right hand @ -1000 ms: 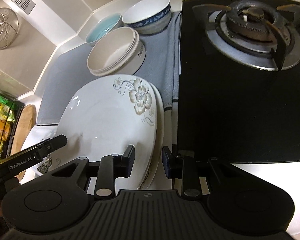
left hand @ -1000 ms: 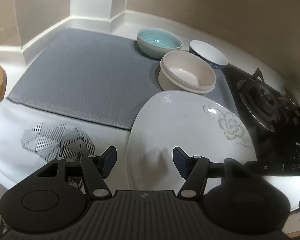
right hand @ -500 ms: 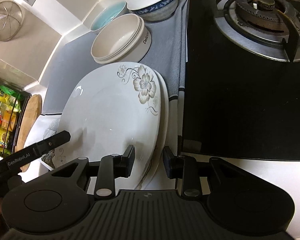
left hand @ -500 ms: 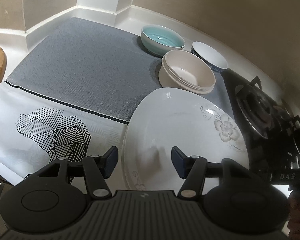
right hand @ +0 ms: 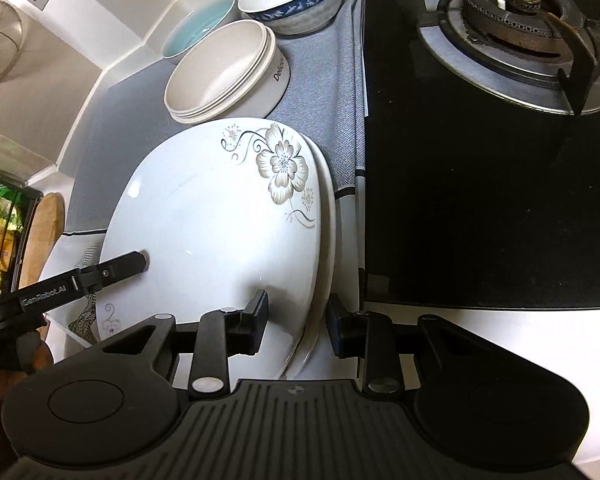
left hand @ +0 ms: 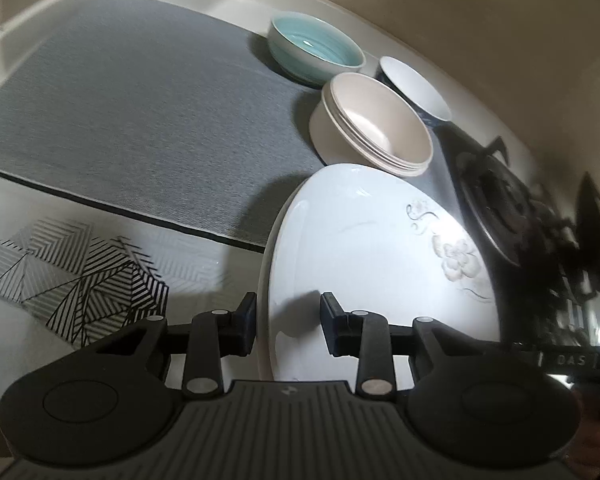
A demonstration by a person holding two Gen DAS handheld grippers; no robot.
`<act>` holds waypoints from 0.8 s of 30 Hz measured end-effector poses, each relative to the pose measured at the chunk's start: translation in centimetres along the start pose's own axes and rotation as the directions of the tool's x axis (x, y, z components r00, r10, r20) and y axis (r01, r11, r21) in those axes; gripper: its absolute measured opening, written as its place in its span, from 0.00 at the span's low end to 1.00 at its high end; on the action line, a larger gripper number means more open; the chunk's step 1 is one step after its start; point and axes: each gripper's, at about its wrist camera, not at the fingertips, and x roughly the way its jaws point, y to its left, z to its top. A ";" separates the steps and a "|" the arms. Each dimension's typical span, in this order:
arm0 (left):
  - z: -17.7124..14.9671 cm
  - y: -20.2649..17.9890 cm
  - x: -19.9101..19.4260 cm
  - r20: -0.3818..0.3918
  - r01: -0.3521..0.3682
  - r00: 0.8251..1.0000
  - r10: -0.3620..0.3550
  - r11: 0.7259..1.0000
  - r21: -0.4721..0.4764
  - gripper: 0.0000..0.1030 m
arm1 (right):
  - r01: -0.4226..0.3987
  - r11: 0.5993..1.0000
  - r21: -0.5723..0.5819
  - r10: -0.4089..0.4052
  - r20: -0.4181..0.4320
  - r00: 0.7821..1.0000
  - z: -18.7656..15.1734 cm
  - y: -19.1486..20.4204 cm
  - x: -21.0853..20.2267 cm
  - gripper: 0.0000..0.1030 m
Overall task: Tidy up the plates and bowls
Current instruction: 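Bring the left gripper to the rim of the plate stack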
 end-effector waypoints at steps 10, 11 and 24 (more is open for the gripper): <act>1.8 3.2 -0.4 -0.072 0.076 0.995 -0.071 0.995 0.064 0.33 | 0.060 0.998 0.030 -0.060 0.000 0.998 -0.7 2.4 0.5 0.32; 2.0 3.7 -0.5 -0.079 0.079 0.994 -0.073 0.995 0.066 0.33 | 0.067 0.997 0.030 -0.066 -0.004 0.998 -0.8 3.0 0.7 0.32; 4.3 9.6 -1.9 -0.080 0.073 0.994 -0.068 0.995 0.062 0.33 | 0.113 0.993 0.044 -0.112 -0.032 0.993 -0.5 10.4 4.5 0.34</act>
